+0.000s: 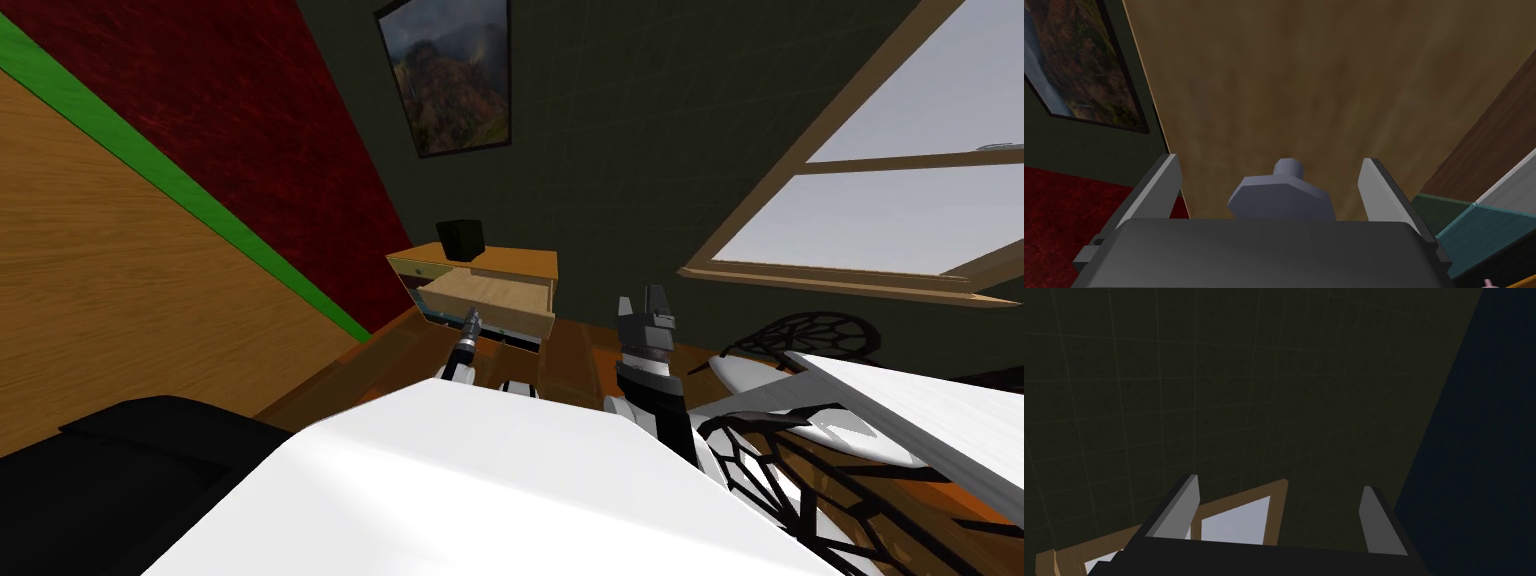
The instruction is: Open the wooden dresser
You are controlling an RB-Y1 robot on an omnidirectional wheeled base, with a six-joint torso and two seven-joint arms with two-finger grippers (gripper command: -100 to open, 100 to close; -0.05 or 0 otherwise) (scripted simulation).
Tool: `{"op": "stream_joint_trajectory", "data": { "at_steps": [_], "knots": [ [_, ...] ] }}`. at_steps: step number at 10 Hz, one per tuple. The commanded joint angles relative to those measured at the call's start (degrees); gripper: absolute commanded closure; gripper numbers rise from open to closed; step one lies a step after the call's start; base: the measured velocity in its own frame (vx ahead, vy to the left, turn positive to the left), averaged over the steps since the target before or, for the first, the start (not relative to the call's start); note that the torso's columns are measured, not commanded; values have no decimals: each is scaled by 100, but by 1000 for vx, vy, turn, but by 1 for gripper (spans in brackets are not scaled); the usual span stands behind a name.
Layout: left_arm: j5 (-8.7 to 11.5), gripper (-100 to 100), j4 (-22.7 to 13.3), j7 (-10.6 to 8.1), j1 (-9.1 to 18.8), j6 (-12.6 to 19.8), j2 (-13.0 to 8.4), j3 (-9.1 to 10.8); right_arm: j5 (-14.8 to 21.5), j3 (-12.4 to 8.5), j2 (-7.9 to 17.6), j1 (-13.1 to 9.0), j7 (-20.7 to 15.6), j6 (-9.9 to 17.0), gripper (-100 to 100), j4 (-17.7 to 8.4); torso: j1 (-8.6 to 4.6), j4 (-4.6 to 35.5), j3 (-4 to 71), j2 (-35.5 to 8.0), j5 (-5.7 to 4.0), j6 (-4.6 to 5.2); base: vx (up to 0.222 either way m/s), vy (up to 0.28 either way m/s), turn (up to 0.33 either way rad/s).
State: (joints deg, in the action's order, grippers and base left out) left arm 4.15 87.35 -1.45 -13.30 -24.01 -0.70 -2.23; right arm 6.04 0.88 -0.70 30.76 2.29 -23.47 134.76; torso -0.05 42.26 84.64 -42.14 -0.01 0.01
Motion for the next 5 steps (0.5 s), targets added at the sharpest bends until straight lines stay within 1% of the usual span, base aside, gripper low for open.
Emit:
{"op": "stream_joint_trajectory", "data": {
  "at_steps": [1,5],
  "knots": [
    [8,-100,391,12,-16,398,-2,-1,0,0,0,1,0,0,0,0,0,0,11,16,-2,1,4,-5,10],
    [22,-100,874,32,18,915,1,16,0,0,0,1,0,0,0,0,-4,35,-26,-49,-15,-6,-7,-6,8]
  ]
}}
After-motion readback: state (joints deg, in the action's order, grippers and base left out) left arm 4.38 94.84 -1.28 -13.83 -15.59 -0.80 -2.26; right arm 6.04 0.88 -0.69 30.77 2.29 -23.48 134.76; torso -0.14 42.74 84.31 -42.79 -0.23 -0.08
